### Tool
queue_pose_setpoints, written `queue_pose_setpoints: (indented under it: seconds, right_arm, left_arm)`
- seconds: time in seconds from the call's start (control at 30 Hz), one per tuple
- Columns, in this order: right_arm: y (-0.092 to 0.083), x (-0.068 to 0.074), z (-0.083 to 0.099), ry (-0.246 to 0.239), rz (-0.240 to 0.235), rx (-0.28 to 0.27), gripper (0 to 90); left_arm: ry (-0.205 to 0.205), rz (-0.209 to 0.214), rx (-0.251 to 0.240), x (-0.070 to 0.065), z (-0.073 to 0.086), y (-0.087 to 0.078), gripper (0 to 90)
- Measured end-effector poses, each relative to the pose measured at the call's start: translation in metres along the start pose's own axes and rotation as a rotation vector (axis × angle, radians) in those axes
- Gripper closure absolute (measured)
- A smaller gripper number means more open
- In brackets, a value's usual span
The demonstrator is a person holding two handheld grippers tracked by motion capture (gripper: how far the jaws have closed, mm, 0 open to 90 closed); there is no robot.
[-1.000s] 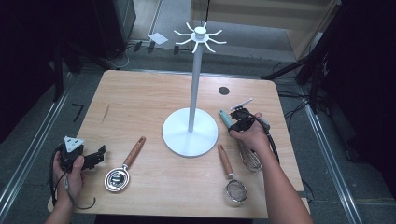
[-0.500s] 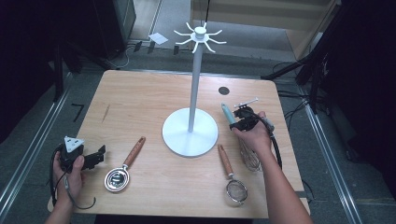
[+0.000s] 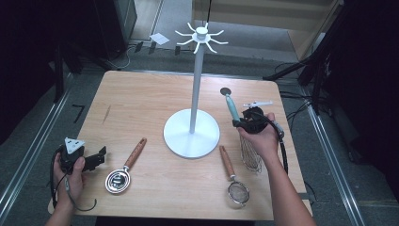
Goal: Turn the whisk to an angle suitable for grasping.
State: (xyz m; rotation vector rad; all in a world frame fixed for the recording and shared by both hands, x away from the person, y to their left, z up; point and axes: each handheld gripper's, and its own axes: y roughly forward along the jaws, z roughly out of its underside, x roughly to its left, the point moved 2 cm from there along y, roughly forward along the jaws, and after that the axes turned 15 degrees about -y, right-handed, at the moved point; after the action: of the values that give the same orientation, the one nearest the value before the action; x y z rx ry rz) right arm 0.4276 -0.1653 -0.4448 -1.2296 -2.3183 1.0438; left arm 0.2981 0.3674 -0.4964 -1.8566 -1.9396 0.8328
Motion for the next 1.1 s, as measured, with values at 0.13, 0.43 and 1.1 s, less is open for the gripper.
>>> queue_pose_setpoints:
  seconds: [0.13,0.43,1.1]
  right_arm:
    - [-0.008,0.002,-0.001,-0.011,0.006,-0.050,70.6]
    - [-0.025,0.005,-0.003,-0.016,0.002,-0.174,70.6]
    - [-0.062,0.020,-0.018,-0.043,0.007,-0.403,70.6]
  left_arm:
    - [0.000,-0.001,0.000,0.000,0.000,0.000,15.2]
    - [0.001,-0.001,0.000,0.000,0.000,0.000,15.3]
    - [-0.001,-0.002,0.001,0.000,0.000,0.000,15.2]
